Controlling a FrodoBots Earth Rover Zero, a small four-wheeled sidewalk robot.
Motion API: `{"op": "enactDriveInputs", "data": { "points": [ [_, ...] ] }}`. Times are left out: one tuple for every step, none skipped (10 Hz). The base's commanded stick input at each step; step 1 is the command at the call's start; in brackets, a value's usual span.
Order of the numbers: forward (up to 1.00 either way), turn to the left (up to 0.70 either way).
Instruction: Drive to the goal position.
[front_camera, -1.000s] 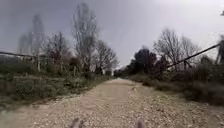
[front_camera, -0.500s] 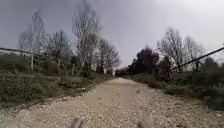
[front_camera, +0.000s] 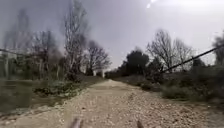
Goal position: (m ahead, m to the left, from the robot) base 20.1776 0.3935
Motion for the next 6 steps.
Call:
{"op": "enactDriveInputs", "data": {
  "points": [
    [0.85,0.0],
    [0.85,0.0],
    [0.85,0.0],
    [0.85,0.0],
    [0.85,0.0],
    [0.85,0.0]
  ]
}}
